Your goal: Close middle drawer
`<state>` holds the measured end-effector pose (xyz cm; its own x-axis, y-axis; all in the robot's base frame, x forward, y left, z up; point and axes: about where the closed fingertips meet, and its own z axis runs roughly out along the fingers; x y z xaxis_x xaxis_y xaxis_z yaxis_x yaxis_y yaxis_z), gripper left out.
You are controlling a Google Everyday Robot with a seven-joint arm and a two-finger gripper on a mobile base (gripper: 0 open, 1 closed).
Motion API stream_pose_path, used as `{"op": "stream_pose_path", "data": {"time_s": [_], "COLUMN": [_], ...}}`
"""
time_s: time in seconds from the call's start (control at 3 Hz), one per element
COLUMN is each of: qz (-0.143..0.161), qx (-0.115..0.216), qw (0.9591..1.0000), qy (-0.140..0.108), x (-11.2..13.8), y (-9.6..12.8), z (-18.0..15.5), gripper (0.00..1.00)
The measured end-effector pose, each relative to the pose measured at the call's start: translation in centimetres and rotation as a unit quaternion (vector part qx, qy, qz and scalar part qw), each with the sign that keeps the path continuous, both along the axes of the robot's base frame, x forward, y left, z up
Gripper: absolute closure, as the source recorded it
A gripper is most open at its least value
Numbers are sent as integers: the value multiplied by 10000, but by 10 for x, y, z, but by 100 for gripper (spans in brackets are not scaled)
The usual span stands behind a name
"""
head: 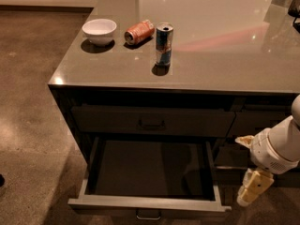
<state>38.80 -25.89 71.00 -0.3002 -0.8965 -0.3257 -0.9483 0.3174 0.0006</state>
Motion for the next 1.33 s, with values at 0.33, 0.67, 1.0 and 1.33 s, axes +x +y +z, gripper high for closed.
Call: {"op": "stream_pose_path", "data": {"time_s": [0.33, 0.67, 1.0, 1.33], "qz": [175, 259, 313, 395], "qx": [625, 1670, 2441, 2569], "qw": [9978, 9855, 9692, 9656], "qy": [91, 142, 56, 74], "x": [-8, -38, -71, -77], "y": [24, 59, 75, 78], "z": [-43, -116, -171, -184], "gripper": [0, 0, 0, 0]}}
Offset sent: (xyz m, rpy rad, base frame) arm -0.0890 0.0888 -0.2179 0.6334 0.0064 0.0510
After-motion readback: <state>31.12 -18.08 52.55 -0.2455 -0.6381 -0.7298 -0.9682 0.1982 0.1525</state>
